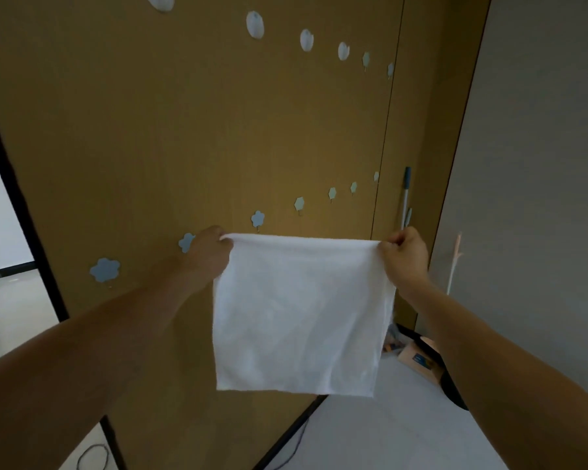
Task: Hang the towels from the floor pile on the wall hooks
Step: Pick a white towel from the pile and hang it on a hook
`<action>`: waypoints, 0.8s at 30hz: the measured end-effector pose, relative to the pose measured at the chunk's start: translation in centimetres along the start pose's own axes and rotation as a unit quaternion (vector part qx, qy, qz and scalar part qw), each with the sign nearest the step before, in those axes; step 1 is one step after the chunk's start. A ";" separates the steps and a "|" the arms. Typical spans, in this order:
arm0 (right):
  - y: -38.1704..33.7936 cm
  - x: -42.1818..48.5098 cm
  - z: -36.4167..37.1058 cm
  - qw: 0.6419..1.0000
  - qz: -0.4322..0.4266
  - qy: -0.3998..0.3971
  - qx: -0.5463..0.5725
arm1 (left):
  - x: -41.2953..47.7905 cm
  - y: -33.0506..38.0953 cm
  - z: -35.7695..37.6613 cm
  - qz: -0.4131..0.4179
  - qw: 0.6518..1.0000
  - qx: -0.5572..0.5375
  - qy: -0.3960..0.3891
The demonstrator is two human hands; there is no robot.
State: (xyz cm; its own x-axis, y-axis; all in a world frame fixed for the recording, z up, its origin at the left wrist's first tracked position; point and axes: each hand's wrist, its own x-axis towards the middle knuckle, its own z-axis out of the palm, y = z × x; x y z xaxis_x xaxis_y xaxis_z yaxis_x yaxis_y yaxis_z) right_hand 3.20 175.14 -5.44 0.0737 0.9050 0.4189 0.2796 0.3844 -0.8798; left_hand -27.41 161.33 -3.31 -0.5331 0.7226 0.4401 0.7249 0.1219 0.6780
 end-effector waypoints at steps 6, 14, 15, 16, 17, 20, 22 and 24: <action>-3.9 -0.6 1.7 0.973 -0.078 -0.218 0.006 | -0.5 2.4 -2.8 0.037 0.993 -0.064 0.096; -9.4 -1.0 7.4 0.960 -0.154 -0.229 0.048 | -0.6 2.1 -8.5 0.007 0.978 -0.119 0.174; -10.0 -1.1 8.3 0.960 -0.157 -0.225 0.054 | -0.8 2.1 -9.2 0.009 0.979 -0.122 0.161; -10.7 -1.2 9.3 0.958 -0.159 -0.230 0.057 | -1.0 2.1 -10.0 0.013 0.983 -0.119 0.141; -11.3 -1.4 10.4 0.955 -0.160 -0.241 0.058 | -1.1 2.1 -10.8 0.016 0.986 -0.114 0.118; -12.8 -2.2 13.5 0.947 -0.180 -0.258 0.065 | -1.6 1.3 -13.5 0.009 0.995 -0.089 0.037; -13.8 -3.2 15.1 0.936 -0.194 -0.283 0.080 | -1.8 0.0 -15.1 -0.018 0.998 -0.065 -0.006; -14.9 -4.4 16.8 0.921 -0.197 -0.323 0.092 | -1.6 -1.3 -16.5 -0.049 0.997 -0.059 -0.007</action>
State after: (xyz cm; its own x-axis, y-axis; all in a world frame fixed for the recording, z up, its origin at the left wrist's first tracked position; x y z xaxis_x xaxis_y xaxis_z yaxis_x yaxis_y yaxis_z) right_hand -17.33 168.52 2.09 -0.6013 0.5845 0.5448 -0.0085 0.6772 -0.7358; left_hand -34.76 148.78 4.85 -0.5930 0.7199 0.3607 0.6123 0.1123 0.7826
